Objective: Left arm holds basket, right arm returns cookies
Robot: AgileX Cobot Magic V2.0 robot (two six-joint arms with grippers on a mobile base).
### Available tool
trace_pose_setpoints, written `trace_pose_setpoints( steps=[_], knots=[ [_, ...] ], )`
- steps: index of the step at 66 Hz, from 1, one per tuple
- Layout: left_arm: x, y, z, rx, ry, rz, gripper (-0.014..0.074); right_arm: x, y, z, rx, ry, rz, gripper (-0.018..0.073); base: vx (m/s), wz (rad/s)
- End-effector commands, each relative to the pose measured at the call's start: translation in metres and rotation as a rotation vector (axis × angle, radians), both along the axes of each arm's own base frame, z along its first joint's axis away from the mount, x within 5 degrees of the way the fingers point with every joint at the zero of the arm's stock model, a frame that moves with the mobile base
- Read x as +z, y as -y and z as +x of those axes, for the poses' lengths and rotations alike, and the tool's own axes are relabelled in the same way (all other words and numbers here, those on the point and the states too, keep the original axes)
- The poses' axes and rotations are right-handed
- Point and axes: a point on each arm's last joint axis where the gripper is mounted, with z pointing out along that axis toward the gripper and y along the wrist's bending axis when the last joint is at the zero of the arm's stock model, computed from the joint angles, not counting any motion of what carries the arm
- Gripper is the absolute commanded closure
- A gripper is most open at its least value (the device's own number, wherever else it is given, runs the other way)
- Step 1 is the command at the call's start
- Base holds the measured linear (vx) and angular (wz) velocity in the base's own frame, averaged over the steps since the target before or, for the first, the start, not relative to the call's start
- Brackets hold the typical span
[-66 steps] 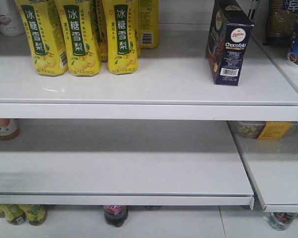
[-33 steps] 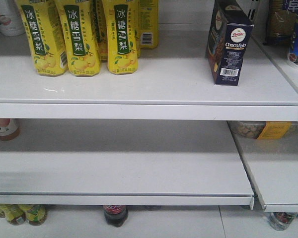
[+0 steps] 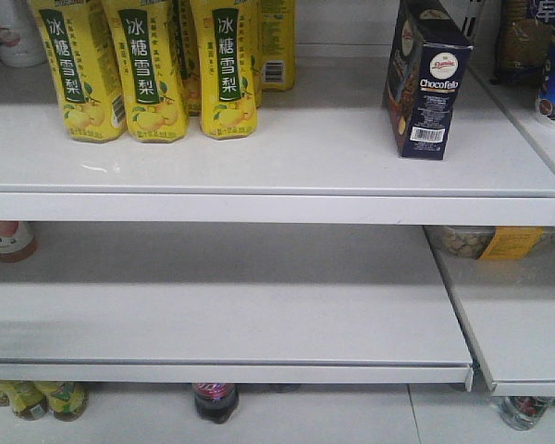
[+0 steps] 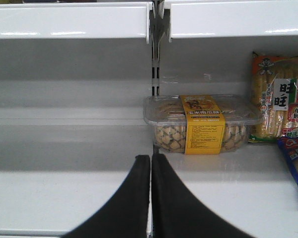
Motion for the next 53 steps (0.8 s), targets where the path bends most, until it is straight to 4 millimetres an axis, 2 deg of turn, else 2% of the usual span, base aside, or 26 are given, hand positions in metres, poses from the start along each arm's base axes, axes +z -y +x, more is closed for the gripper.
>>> trace_pose_setpoints(
  steps=[1, 53],
  knots=[
    [0.0069, -0.0002, 0.0006, -0.001, 0.113, 0.025, 0.0603, 0.0071, -0.0002, -0.0004, 0.003, 0.087, -0.011, 0.0568, 0.0, 0.0],
    [0.0069, -0.0002, 0.0006, -0.001, 0.113, 0.025, 0.0603, 0.0071, -0.0002, -0.0004, 0.003, 0.087, -0.011, 0.0568, 0.0, 0.0]
  ],
)
